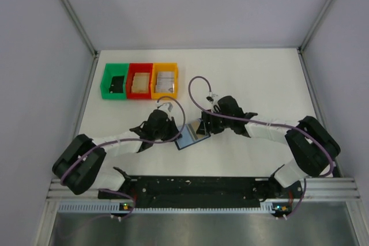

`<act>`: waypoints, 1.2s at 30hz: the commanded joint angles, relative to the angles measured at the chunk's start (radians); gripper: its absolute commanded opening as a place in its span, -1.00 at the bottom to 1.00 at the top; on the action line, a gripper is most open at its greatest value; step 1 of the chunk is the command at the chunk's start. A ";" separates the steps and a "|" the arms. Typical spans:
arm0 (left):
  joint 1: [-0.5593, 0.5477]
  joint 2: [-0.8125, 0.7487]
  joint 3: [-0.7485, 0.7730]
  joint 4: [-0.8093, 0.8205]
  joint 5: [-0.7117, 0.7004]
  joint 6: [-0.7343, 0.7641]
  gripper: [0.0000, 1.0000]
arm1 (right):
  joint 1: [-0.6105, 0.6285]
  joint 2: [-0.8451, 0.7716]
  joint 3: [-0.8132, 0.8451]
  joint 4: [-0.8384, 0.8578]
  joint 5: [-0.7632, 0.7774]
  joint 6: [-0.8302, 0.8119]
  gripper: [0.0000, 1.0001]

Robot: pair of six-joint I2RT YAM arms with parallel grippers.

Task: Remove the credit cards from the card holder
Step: Remove the credit card from the card holder.

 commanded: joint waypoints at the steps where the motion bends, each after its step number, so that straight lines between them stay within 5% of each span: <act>1: -0.003 0.021 0.015 -0.030 -0.006 -0.010 -0.83 | 0.011 0.026 0.047 0.042 0.007 0.010 0.15; 29: -0.037 0.040 0.012 -0.034 0.033 -0.019 -0.91 | 0.015 0.100 0.047 0.121 -0.132 0.048 -0.11; 36: -0.037 0.018 0.010 -0.056 0.010 -0.013 -0.91 | 0.015 -0.006 0.044 0.011 0.004 0.007 -0.09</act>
